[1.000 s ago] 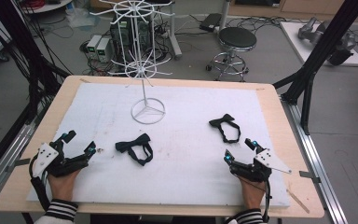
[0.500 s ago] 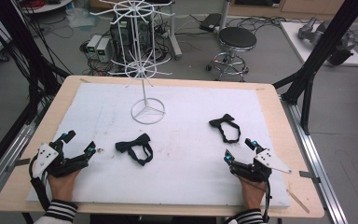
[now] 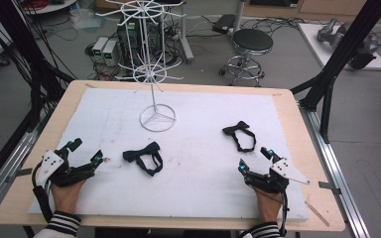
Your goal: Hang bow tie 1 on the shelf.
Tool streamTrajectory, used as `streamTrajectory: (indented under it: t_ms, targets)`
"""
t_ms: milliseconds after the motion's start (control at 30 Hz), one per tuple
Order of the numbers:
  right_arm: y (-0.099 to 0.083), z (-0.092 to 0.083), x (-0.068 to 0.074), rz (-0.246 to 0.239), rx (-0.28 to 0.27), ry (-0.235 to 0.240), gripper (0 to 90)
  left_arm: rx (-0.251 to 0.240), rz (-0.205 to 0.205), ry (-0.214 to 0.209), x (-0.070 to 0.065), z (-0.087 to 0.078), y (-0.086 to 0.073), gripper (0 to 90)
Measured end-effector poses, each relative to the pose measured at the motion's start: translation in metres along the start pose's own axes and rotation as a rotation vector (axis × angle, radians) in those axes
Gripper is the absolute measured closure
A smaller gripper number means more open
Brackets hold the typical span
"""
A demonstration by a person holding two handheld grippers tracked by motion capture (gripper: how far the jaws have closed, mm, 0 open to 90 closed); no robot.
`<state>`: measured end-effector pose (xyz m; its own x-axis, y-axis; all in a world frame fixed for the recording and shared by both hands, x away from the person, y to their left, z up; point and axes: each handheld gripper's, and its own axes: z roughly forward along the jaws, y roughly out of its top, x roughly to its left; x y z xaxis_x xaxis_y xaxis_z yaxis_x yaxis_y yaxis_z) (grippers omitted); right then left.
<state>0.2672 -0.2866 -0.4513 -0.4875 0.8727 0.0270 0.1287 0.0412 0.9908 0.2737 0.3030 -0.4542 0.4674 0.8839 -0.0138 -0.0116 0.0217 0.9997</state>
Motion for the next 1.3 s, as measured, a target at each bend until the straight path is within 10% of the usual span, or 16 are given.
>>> streamTrajectory:
  t_ms: [400,1300]
  targets:
    - [0.0,0.0,0.0,0.006,0.002,-0.002,10.0,0.032,0.026,-0.026,0.0,0.004,0.018,12.8]
    - [0.0,0.0,0.0,0.0,0.001,0.0,9.9,0.215,0.065,-0.235,-0.001,0.042,0.072,12.8]
